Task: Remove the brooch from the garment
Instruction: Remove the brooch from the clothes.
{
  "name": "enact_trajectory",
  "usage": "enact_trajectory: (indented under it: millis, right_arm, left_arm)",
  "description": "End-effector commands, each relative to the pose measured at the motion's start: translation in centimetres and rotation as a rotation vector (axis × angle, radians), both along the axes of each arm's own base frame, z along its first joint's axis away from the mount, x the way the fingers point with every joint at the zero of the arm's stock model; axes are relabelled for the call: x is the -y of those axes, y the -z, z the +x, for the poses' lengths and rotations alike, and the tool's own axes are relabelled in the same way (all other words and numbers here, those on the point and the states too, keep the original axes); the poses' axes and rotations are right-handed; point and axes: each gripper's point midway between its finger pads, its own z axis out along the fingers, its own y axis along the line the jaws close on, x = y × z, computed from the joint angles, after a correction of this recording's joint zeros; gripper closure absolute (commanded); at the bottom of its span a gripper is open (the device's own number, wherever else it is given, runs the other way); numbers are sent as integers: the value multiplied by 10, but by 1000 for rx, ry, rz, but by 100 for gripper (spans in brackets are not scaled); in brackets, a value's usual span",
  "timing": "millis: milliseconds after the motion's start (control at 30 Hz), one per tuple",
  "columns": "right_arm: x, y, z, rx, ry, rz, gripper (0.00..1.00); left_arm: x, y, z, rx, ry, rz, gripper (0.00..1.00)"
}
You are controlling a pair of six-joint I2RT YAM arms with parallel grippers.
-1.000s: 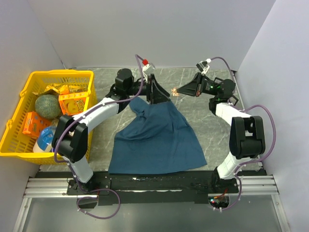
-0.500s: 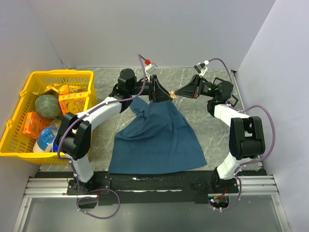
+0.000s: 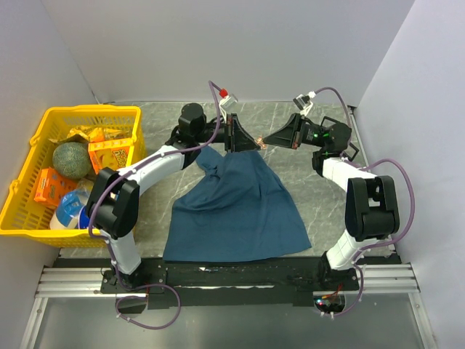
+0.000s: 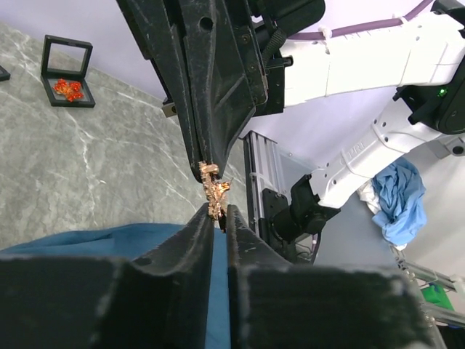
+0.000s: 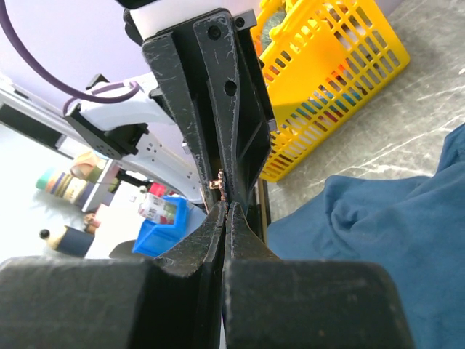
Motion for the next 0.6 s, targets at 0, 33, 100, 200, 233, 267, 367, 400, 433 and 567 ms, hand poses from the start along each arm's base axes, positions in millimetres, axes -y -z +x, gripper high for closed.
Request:
enact_trajectory:
  millis: [0, 33, 100, 200, 233, 267, 367, 400, 433, 567]
  right_arm:
    - [-1, -23, -19, 216, -14, -5, 100]
    - [-2, -21, -20, 218, -22, -11, 100]
    - [-1, -23, -20, 226, -29, -17, 96]
    - [-1, -24, -22, 234, -41, -28, 93]
    - [-1, -23, -21, 242, -43, -32, 90]
    - [0, -23, -22, 236, -49, -40, 89]
    - [6, -22, -19, 255, -60, -66, 81]
    - [13, -23, -14, 244, -48, -76, 78]
    - [16, -23, -12, 257, -43, -85, 73]
    - [34, -27, -6, 260, -21, -126, 67]
  left_arm:
    - [4, -24, -2, 70, 17, -42, 99]
    - [4, -23, -1, 68, 15, -39, 99]
    - [4, -23, -2, 71, 16, -33, 99]
    - [3, -21, 0, 73, 8, -17, 99]
    - [3, -20, 0, 75, 6, -9, 99]
    - [2, -23, 1, 106, 1, -5, 99]
    - [0, -21, 3, 148, -13, 46, 99]
    - [-2, -21, 3, 167, -14, 60, 99]
    - [-5, -12, 0, 140, -8, 102, 99]
    - [-17, -8, -8, 252, 12, 181, 99]
